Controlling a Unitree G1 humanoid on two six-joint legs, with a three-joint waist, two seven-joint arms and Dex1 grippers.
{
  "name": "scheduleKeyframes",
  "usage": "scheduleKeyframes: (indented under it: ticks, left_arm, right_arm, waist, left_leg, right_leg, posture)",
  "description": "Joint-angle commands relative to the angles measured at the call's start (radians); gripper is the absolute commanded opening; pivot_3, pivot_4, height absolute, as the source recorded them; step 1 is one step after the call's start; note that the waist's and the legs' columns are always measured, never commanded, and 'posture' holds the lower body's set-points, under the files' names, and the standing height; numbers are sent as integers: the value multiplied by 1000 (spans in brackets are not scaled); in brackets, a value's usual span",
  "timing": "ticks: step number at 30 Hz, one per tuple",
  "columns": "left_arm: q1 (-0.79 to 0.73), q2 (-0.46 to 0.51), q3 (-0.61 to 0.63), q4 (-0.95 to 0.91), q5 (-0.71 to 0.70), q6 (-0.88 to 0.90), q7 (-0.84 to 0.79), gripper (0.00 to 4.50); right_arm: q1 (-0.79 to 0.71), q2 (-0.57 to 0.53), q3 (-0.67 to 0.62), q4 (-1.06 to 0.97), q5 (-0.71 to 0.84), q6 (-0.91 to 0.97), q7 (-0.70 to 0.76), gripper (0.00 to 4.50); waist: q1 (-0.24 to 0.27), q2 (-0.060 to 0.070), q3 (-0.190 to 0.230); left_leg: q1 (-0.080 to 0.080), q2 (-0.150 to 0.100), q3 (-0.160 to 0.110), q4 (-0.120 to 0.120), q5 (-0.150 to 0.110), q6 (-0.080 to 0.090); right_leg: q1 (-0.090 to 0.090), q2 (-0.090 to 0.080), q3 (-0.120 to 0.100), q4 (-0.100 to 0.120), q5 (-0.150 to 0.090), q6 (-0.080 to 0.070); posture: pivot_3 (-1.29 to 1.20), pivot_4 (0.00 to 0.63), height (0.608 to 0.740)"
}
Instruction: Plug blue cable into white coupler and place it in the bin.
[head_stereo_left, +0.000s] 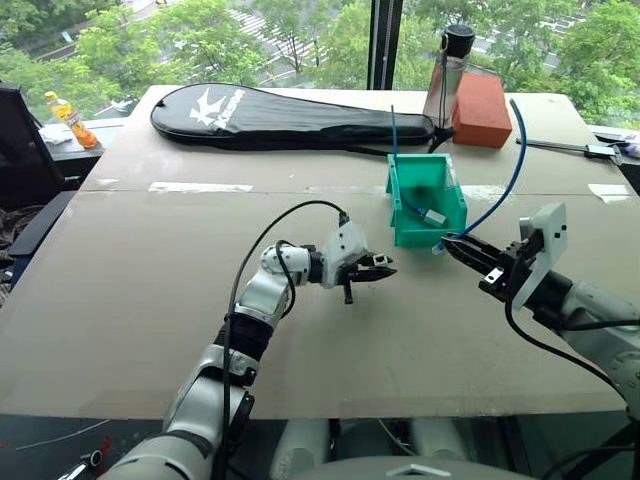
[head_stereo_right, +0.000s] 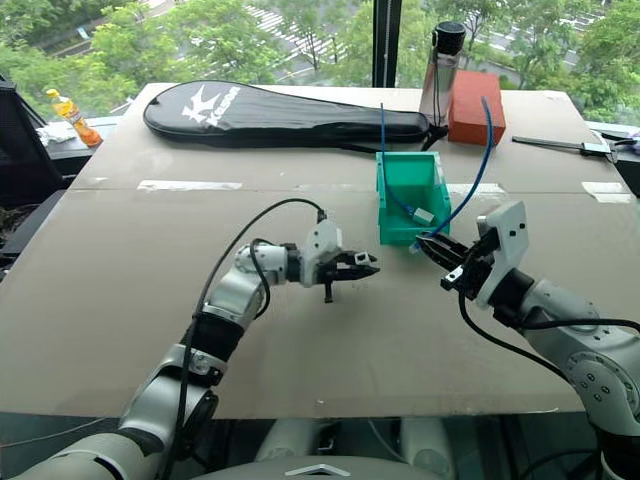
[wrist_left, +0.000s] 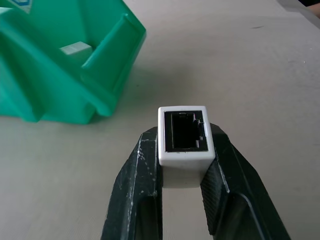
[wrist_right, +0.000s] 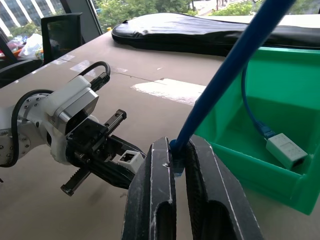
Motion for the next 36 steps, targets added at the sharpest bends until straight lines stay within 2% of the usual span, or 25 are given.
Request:
scheduleKeyframes:
  ticks: [1,7,15,26,36]
  left_arm:
    - [-43,-10,-42,-15,28,38,-4,421]
    - [-65,-7,-110,36,51,-24,-82,421]
    - [-91,0,-106,99,51,-65,-140,421]
    - [-84,4,-109,88,55,-67,-150,421]
    - [-78,9,-115,74,60,-75,-152,421]
  right_arm:
    - [-61,-34,25,6,-57,2,82,0]
    - [-223,-53,166,147,-199,-28,280,0]
    - [-384,-11,309,342,-370,-103,506,0]
    - [-450,82,371,428,-478,-130,637,0]
    - [-442,100,427,461,-597,-171,694,0]
  waist:
    - [1,0,0]
    - [4,0,0]
    - [6,0,0]
    - [6,0,0]
    - [5,0,0]
  left_leg:
    - [0,0,0,0,0,0]
    - [0,0,0,0,0,0]
    - [-1,0,0,0,0,0]
    - [-1,0,-1,0,0,0]
    - [0,0,0,0,0,0]
  right_leg:
    - [0,0,0,0,0,0]
    - [0,0,0,-1,0,0]
    - [0,0,-1,-1,0,0]
    - [0,-1,-1,-1,0,0]
    - [0,-1,-1,0,0,0]
  posture:
    - [0,150,740]
    - [0,150,740]
    - [0,150,740]
    - [0,150,740]
    - [0,150,740]
